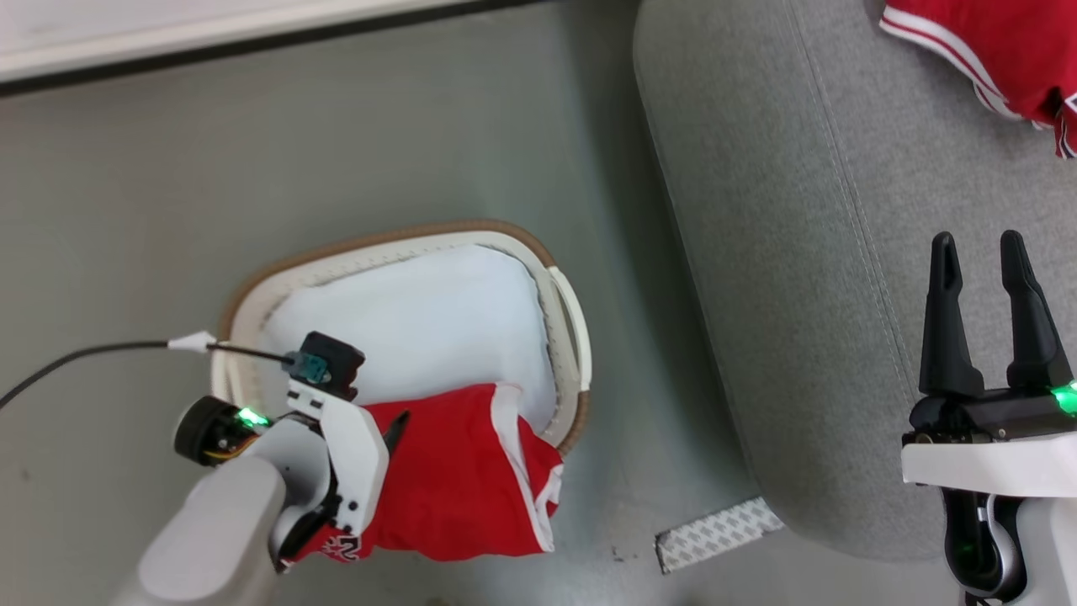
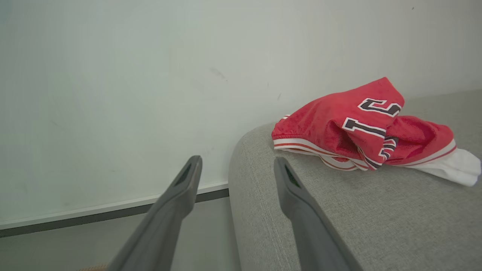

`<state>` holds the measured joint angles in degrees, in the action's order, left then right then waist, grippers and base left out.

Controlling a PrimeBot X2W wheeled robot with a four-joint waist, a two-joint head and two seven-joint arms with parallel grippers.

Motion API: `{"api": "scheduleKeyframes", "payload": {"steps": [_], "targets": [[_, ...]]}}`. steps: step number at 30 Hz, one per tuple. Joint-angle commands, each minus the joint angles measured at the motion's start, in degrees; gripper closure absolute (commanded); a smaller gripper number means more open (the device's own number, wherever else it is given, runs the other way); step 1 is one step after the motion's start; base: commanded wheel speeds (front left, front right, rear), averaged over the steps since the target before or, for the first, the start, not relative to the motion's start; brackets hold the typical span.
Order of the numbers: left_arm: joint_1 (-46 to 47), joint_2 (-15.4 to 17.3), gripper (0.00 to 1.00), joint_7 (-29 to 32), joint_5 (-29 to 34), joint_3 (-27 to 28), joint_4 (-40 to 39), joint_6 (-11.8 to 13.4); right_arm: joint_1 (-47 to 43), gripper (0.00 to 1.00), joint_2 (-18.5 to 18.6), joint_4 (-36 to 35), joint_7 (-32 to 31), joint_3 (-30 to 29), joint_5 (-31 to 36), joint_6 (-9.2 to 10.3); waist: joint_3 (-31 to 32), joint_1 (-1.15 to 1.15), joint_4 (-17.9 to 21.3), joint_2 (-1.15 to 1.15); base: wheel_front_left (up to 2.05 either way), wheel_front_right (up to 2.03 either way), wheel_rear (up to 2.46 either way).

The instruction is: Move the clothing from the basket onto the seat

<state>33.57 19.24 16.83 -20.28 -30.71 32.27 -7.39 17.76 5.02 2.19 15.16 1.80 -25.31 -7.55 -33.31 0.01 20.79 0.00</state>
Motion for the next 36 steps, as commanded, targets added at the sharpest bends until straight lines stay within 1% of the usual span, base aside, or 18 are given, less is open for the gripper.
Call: {"api": "scheduleKeyframes", "payload": {"steps": [1,9,12,16,23,24,27,34,35,36], "targets": [[1.8,1.4,0.0,2.1,-1.7,-1.4,1.0,-0.2,1.3,0.0,-0.6,-0.3,0.0,0.2,-0.4,0.13,-3.2,-0.01,2.5,0.0,0.0,0.0,0.0],[8.0,6.4,0.0,10.9,-4.6,-8.5,5.7,-0.1,2.5,0.0,-2.0,-0.8,0.0,1.5,-1.3,0.13,-8.8,-0.01,6.4,0.0,0.0,0.0,0.0],[9.8,7.9,0.0,12.0,-4.3,-9.7,7.6,-0.1,3.3,0.0,-2.1,-0.9,0.0,1.8,-1.9,0.13,-10.7,-0.01,7.8,0.0,0.0,0.0,0.0],[11.3,9.0,0.0,13.8,-4.5,-11.4,10.0,-0.1,3.5,0.0,-2.2,-1.2,0.0,2.8,-4.5,0.13,-12.7,-0.01,9.6,0.0,0.0,0.0,0.0],[14.0,9.5,0.0,18.5,-5.5,-15.9,12.1,-0.2,2.4,0.0,-2.2,-2.2,0.0,1.9,-5.7,0.13,-14.6,-0.01,9.4,0.0,0.0,0.0,0.0],[14.0,9.5,0.0,18.5,-5.5,-15.9,12.1,-0.2,2.4,0.0,-2.2,-2.2,0.0,1.9,-5.7,0.13,-14.6,-0.01,9.4,0.0,0.0,0.0,0.0],[15.5,10.2,0.0,22.6,-6.2,-19.5,13.1,-0.2,2.1,0.0,-2.2,-2.7,0.0,1.6,-5.9,0.13,-15.5,-0.01,9.2,0.0,0.0,0.0,0.0],[16.9,11.1,0.0,27.8,-10.6,-23.8,12.3,-0.2,2.1,0.0,-2.2,-2.9,0.0,1.5,-5.6,0.13,-16.2,-0.01,8.8,0.0,0.01,0.01,0.01],[17.2,11.3,0.25,28.1,-11.3,-24.2,12.1,-0.2,2.1,0.0,-2.2,-3.0,0.0,1.6,-5.5,0.13,-16.3,-0.01,8.8,0.0,0.02,0.02,0.02],[17.2,11.3,0.25,28.1,-11.3,-24.2,12.1,-0.2,2.1,0.0,-2.2,-3.0,0.0,1.6,-5.5,0.13,-16.3,-0.01,8.8,0.0,0.02,0.02,0.02]]}}
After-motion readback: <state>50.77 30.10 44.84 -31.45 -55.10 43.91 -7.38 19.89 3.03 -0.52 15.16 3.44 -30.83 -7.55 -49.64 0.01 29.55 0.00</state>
